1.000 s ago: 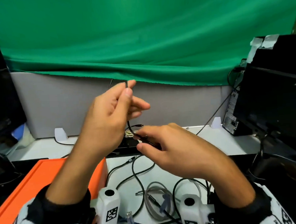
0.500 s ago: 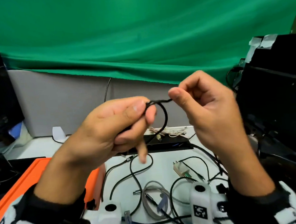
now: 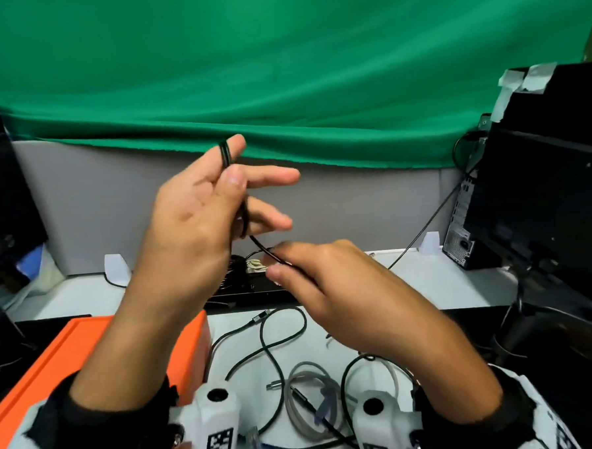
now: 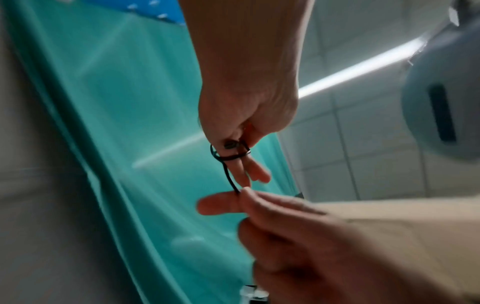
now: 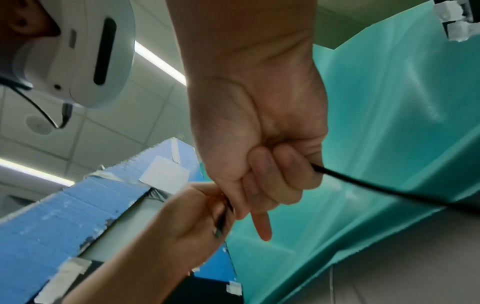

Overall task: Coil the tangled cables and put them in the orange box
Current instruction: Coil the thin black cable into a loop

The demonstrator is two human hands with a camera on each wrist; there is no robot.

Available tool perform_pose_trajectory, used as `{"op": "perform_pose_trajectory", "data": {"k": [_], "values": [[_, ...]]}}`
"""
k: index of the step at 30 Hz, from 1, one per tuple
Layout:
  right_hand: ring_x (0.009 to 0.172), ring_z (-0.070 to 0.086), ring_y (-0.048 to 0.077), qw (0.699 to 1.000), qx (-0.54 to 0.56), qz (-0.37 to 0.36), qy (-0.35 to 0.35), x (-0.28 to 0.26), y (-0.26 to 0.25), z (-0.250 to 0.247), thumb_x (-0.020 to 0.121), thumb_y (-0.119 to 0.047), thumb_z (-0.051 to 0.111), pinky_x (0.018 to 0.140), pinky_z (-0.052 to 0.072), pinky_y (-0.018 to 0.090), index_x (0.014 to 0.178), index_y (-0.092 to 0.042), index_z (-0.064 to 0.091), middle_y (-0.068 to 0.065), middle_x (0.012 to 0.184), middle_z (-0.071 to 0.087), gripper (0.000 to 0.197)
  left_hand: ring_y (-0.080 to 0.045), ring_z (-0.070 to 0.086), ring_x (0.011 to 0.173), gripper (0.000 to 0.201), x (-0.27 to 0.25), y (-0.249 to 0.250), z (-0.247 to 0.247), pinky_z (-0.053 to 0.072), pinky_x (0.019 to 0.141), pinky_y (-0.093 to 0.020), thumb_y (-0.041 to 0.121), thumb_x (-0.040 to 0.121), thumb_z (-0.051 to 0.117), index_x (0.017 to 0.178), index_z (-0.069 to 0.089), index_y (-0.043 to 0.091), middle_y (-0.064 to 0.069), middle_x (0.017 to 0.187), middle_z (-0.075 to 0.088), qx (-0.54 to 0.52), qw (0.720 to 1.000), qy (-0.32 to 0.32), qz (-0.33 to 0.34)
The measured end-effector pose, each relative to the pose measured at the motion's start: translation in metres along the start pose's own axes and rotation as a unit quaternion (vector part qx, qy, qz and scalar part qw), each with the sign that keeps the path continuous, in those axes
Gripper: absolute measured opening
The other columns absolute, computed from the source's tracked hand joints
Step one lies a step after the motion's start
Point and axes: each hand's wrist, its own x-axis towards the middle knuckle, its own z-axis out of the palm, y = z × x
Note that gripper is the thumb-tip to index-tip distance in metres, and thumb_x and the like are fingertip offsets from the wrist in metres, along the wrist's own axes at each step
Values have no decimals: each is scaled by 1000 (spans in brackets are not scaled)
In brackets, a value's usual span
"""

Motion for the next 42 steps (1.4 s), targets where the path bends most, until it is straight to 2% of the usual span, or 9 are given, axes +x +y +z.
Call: {"op": "perform_pose_trajectory", "data": {"k": [6,11,17,20,23,28,32,38,42], "values": [[55,45,18,991,61,-56,109,-15,-16,-18,92,-23,53,53,38,36,87,-23,55,-3,57,50,5,-12,57,49,28,-7,-7,0,47,53,-29,34,101,40,112,56,14,13,71,67,283,954,-102,-5],[62,53,29,954,206,-102,192,-21,-12,-33,86,-5,53,59,48,48,88,-17,53,5,65,58,13,-16,25,46,45,-10,-1,-5,23,43,-22,31,103,42,85,44,-10,-10,57,40,42,948,-288,-127],[63,50,23,941,193,-104,259,-13,-10,-29,100,-17,61,58,43,42,95,-17,58,8,73,55,6,-7,27,41,22,-7,6,-17,23,38,-20,28,102,53,96,59,7,4,59,32,-261,900,-297,-185],[63,46,24,947,165,-65,267,-6,-4,-23,105,-23,54,58,40,40,100,-21,61,10,72,54,9,-17,54,51,20,-7,10,-8,55,58,-32,15,108,38,105,53,3,-1,62,35,-428,842,-281,-170],[56,43,13,976,122,1,180,1,6,-12,107,-34,46,54,37,34,109,-39,61,1,63,50,16,-40,68,89,41,-4,18,-12,46,103,-54,10,111,23,137,40,-16,-9,67,38,-461,856,-193,-129],[59,44,16,997,55,-9,57,3,2,0,106,-40,42,60,39,39,90,-39,45,-5,60,48,16,-16,75,92,38,-4,11,1,60,82,-37,10,106,30,132,48,-10,0,83,65,-301,952,-25,-55],[57,43,13,998,26,-60,17,-1,-4,2,102,-33,50,56,33,33,84,-26,51,-7,57,47,19,-25,76,85,38,-3,-4,6,60,77,-32,11,103,38,141,38,13,-1,96,75,-34,999,-8,26],[54,44,20,990,79,-46,112,-5,1,-14,81,-21,50,52,39,37,85,-24,50,0,60,56,5,-7,58,55,14,-11,-2,4,44,55,-23,27,97,40,96,53,27,15,70,64,363,925,-106,39],[51,34,18,972,130,-60,186,-12,11,-30,81,-11,51,50,29,21,85,-20,46,11,60,44,11,-9,35,42,25,-12,6,-2,29,44,-21,27,97,45,82,64,23,6,49,46,175,942,-260,-115]]}}
